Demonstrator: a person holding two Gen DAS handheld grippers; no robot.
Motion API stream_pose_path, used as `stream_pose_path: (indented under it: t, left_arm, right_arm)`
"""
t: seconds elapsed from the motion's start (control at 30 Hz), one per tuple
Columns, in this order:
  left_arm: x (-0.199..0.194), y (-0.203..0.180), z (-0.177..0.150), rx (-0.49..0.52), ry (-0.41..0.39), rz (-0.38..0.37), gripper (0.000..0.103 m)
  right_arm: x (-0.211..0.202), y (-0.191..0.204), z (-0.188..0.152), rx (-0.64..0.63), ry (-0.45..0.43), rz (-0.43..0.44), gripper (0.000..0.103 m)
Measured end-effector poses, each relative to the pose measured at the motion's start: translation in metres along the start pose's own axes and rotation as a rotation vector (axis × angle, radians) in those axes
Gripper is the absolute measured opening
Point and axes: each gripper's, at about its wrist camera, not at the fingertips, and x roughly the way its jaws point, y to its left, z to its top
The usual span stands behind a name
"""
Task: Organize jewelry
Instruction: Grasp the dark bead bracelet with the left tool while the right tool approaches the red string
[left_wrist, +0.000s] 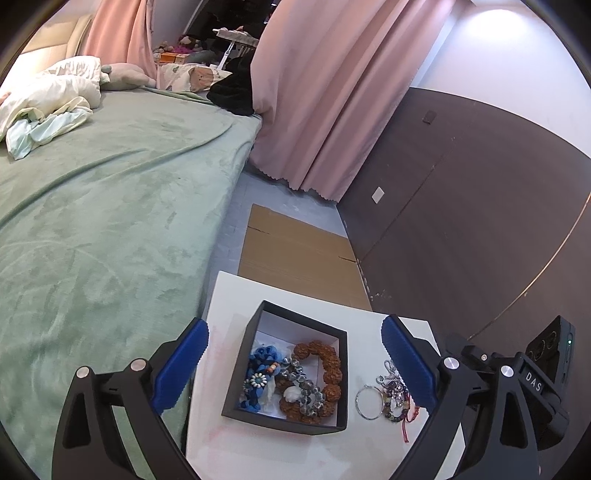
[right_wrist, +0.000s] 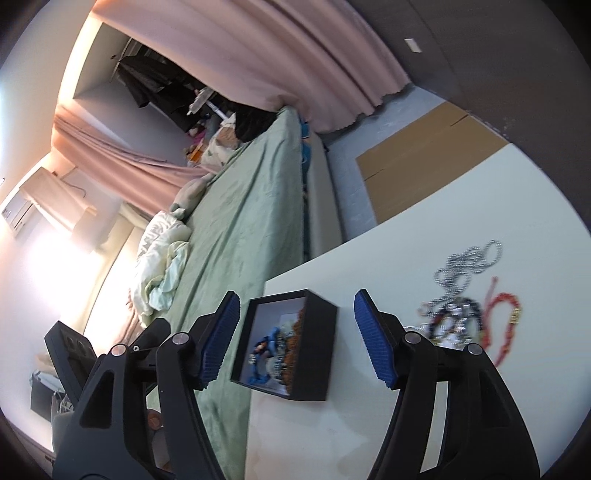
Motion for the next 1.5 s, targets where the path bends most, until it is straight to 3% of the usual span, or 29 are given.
stream_pose_path:
  t: [0.5,0.8,1.17,1.37,1.5]
  left_arm:
    - [0.023,-0.052,-0.023,0.107,0.045,-0.046,0.089]
    - [0.049,-0.095,-0.052,0.212,0.124,-0.107,0.073]
    - [0.093,-0.128,-0.097,0.276,0.254,-0.139,0.041]
    - [0.115,-0.135,-0.112,0.297,0.291,-0.131,0.034]
    - [0.132,-0.136,-0.121,0.301,0.315,-0.111,0.030]
  right_arm:
    - [-0.025,-0.057,0.003,0.107,0.090,-0.195,0.066]
    - [-0.036,-0.077,0.003,0.144,0.123,-0.224,0.066]
    - [-0.044,-0.089,0.005,0.145,0.149,-0.256,0.066]
    - [-0.046,-0.101,0.007,0.167,0.158,-0.296,0.066]
    - [-0.048,-0.110,0.007,0.203,0.166,-0.277,0.066]
